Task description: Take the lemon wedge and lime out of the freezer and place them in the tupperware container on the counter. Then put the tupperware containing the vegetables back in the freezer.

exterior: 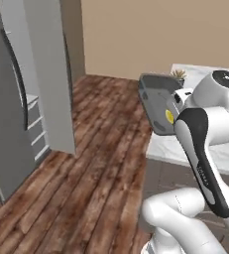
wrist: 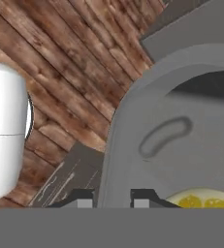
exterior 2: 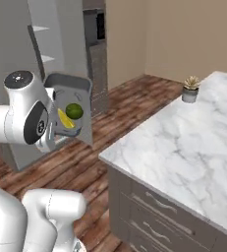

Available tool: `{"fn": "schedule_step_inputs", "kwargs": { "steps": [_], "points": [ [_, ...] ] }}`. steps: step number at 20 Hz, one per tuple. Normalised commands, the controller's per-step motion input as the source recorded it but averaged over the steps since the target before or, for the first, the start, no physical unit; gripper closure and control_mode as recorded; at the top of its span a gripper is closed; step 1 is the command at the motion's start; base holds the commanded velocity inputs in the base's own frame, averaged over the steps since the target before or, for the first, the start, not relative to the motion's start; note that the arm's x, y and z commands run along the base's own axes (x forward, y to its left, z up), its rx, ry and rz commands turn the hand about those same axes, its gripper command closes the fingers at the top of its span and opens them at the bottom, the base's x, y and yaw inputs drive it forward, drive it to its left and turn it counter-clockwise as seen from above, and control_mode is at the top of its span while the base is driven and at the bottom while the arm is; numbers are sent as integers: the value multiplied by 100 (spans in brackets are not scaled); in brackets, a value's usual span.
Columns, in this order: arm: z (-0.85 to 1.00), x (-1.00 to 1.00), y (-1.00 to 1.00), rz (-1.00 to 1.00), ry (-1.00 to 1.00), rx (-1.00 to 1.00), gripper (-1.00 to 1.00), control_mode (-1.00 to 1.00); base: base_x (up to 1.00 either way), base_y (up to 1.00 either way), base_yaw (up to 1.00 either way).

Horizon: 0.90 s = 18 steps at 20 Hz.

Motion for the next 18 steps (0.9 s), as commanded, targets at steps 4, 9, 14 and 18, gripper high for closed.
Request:
{"fn": "schedule_step_inputs", "kwargs": {
  "steps": [4,9,14,18],
  "points": [
    [0,0,0,0,0,0,100,100,9,58,80],
    [0,0,0,0,0,0,100,100,44,32,51],
    [0,0,0,0,0,0,100,100,2,16,7],
    [0,0,0,0,0,0,100,100,68,12,10]
  ]
}}
